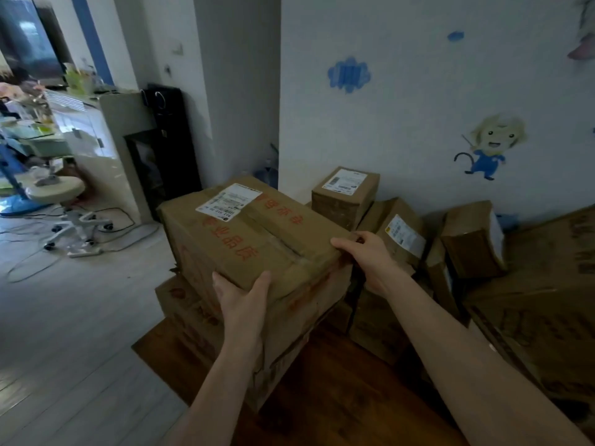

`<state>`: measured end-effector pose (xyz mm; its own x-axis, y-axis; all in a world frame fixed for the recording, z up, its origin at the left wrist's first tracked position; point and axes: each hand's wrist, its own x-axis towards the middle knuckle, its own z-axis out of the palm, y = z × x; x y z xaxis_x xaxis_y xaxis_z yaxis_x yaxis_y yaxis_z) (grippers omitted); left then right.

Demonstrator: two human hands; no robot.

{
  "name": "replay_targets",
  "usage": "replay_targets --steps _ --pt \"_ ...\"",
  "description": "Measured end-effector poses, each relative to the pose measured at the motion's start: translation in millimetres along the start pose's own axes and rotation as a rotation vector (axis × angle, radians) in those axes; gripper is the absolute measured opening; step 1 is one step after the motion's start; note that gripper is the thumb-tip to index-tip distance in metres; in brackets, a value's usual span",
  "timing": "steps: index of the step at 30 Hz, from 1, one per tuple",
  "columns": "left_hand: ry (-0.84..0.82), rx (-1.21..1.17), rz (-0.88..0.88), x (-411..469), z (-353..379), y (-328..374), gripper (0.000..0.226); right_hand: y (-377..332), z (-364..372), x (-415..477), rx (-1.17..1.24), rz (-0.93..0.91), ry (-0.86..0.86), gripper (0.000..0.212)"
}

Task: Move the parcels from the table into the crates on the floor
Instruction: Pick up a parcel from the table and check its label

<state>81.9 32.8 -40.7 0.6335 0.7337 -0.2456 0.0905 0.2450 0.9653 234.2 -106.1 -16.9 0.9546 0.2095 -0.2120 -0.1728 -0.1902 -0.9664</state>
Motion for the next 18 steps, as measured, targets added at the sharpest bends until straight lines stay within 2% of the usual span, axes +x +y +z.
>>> replay_targets --steps 4,8,12,13,16,18 --pt "-0.096 -0.037 -0.008 -13 -13 -1 0.089 -4 -7 -24 -0.021 0.0 0.069 0.068" --pt "-0.18 -0.066 -0.004 -19 -35 7 0.088 -11 -13 -58 0.009 0.001 0.066 0.071" --pt "-0.271 -0.039 0.073 -31 -56 19 0.083 -9 -17 -97 -0.01 0.033 0.044 0.092" --pt "-0.295 -0.031 0.104 -35 -61 23 0.082 -9 -18 -106 -0.015 0.047 0.047 0.09" --pt "-0.382 0.004 0.201 -44 -73 30 0.079 -8 -19 -137 -0.027 0.072 0.044 0.063" --pt "-0.436 0.047 0.251 -48 -80 35 0.08 -4 -22 -153 -0.038 0.084 0.038 0.062"
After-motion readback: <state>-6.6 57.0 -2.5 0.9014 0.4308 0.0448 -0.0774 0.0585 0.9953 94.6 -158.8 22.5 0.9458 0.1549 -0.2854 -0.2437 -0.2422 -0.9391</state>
